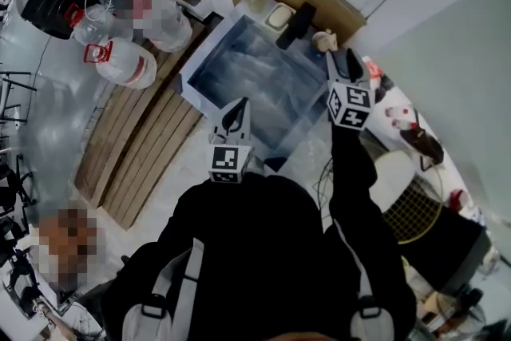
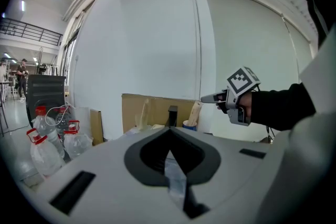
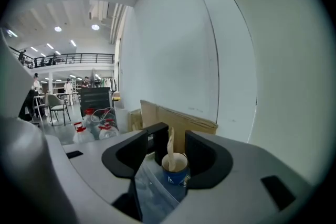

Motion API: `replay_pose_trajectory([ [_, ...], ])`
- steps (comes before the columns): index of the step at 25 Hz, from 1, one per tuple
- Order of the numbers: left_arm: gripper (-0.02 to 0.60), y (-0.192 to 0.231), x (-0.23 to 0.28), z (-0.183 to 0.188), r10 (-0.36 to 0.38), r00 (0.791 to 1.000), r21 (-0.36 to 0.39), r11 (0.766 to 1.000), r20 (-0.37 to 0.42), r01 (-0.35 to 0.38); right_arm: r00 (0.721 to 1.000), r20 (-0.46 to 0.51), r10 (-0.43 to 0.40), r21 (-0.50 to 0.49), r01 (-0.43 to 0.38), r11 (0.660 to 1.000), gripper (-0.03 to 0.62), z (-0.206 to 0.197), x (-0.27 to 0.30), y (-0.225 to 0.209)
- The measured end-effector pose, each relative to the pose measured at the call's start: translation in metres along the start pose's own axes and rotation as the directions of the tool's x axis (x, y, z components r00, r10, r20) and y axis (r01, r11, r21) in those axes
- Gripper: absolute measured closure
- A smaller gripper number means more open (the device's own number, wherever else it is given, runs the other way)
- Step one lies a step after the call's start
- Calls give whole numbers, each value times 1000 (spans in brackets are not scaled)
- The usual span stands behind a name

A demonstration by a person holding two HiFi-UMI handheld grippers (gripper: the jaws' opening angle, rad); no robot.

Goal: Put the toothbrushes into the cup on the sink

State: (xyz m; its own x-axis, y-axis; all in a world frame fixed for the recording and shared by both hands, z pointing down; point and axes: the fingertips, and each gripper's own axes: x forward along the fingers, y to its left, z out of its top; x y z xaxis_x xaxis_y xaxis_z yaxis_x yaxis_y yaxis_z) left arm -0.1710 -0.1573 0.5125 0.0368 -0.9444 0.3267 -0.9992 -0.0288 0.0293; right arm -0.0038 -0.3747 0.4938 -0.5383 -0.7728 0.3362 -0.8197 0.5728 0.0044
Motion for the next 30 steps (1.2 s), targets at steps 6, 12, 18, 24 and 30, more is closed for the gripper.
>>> replay_pose_trajectory([
  [6,580,-7,-9,10,-14,999,5,1000,36,13,989,135,51,26,-55,998,391,11,-50,30],
  [12,580,-15,-18,18,-34,997,14,999,71,33,982,180,53,50,-63,997,568,-4,-97,48],
  [18,580,-18,-29,25,-34,995,9,999,93,34,982,177,70,0,-71,997,592,-22,-130,70],
  [24,580,-22,-35,29,-43,993,13,999,108,42,984,168,59,79,-73,994,592,-35,-152,79],
  [30,580,-29,-38,28,-57,992,22,998,109,55,984,166,59,95,-75,993,592,-41,-168,87],
])
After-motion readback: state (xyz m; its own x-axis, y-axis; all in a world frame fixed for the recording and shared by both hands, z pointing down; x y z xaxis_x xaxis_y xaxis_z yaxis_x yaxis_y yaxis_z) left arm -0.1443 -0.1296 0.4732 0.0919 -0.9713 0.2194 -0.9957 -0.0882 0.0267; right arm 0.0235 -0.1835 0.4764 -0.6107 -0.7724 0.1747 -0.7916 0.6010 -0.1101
